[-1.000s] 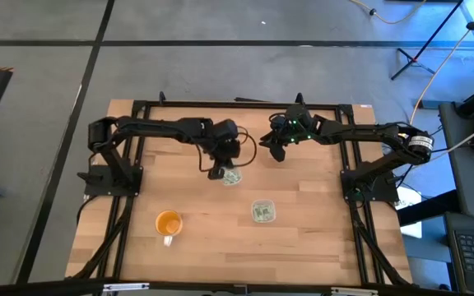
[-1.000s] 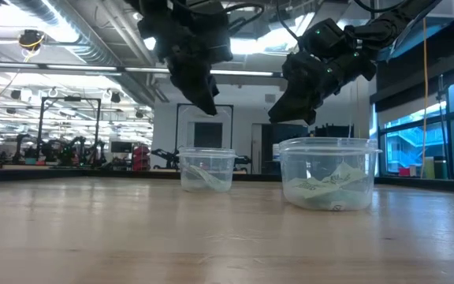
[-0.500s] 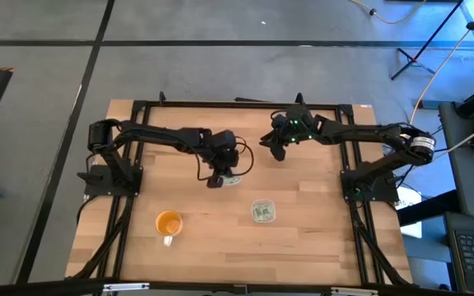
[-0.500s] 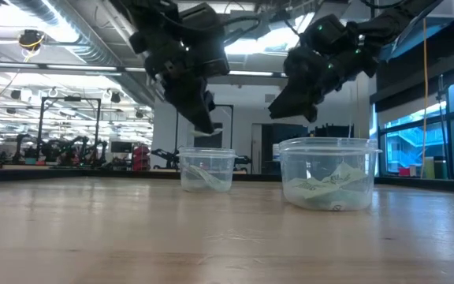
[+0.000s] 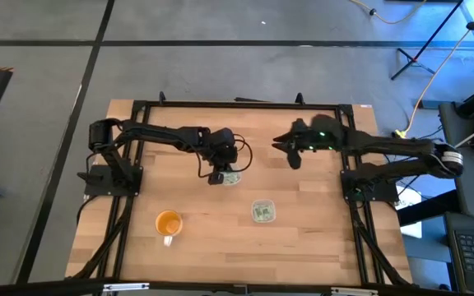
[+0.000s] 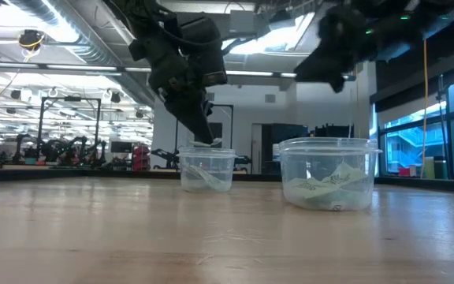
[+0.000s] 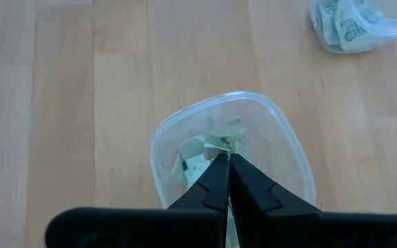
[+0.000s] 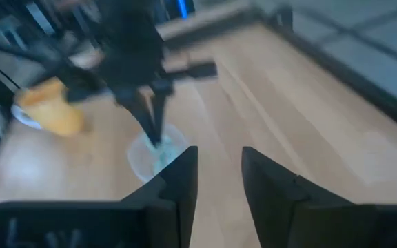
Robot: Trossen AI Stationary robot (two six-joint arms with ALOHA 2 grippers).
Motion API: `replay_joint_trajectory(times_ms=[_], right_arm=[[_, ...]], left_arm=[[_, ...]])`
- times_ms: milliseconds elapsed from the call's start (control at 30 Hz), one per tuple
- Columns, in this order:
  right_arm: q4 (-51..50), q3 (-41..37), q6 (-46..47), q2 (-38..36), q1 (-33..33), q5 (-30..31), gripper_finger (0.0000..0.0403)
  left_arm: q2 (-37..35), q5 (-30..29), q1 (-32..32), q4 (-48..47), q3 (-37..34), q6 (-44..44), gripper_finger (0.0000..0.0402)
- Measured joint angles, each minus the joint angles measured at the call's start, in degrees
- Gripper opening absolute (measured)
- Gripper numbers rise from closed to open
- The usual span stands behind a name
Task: Pick and place Stevia / Truvia into bins
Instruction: Put the green stevia packet into the top transparent container
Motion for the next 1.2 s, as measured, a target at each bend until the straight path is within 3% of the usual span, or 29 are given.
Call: replay_joint_trajectory(times_ms=[200,433,800,967,1200], right_arm=[[12.5,-11.7,2.5,-12.4,1.8,-0.1,0.0116],[12.9,-17.3,0.7,-22.6,3.0,-0.1,0.0116],[13.9,-21.2,-3.8,-31.1,3.2,1.4,0.0116],[21.8,-24.8,-6.4,-34.3,3.2,0.5,0.0116],[22.1,-25.3,-6.3,-36.5,3.2,0.4,0.0116]], left_arm=[[0.0,0.4,0.0,0.5,0.0,1.8,0.0005],[0.0,0.4,-0.1,0.4,0.0,1.0,0.0004],[0.0,0.5,0.3,6.1,-5.9,-0.9,0.0005],[0.0,0.5,0.3,9.0,-7.6,-1.0,0.0007],[0.0,-0.4,0.3,10.9,-7.6,-1.0,0.0011]])
